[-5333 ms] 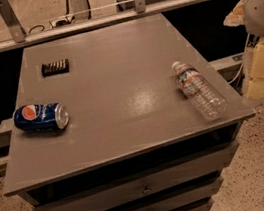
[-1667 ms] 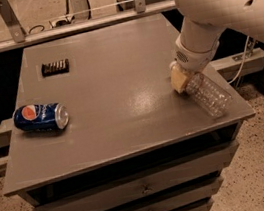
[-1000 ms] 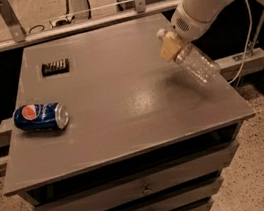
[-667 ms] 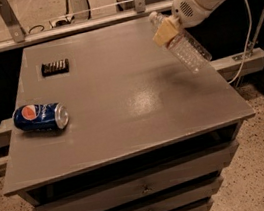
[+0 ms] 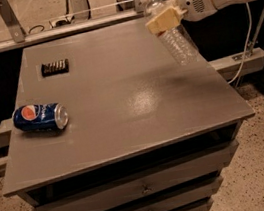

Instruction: Place water bottle upright

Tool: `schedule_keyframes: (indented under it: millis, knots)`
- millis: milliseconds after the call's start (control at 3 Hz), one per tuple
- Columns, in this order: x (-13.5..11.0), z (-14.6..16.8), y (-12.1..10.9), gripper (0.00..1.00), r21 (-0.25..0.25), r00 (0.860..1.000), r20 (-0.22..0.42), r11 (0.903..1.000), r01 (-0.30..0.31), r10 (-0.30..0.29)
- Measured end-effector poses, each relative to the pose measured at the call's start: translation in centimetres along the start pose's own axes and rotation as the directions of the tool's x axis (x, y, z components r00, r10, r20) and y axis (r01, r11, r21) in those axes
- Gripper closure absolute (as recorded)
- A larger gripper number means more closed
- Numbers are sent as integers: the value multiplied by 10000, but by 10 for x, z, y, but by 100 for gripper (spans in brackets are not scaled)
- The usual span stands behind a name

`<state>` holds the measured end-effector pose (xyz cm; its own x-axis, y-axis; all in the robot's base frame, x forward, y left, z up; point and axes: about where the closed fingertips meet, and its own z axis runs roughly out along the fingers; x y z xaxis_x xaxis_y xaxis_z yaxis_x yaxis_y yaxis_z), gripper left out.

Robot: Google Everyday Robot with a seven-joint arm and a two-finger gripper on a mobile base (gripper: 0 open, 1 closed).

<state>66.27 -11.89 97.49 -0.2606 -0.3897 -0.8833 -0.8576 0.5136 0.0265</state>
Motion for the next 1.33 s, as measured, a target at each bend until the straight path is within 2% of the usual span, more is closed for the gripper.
schedule_keyframes:
  millis: [333,667,1000,1333]
  knots:
    - [-1,-9,9,100,-663,9860,1451,9935,922,-818]
    - [8,-19,17,100,-1000,9546,2695,9822,1589,-1270]
    - [18,-31,22,100,-1173,9167,3771,9750,1886,-1320]
    - [29,-40,20,100,-1232,8786,4694,9787,1640,-882]
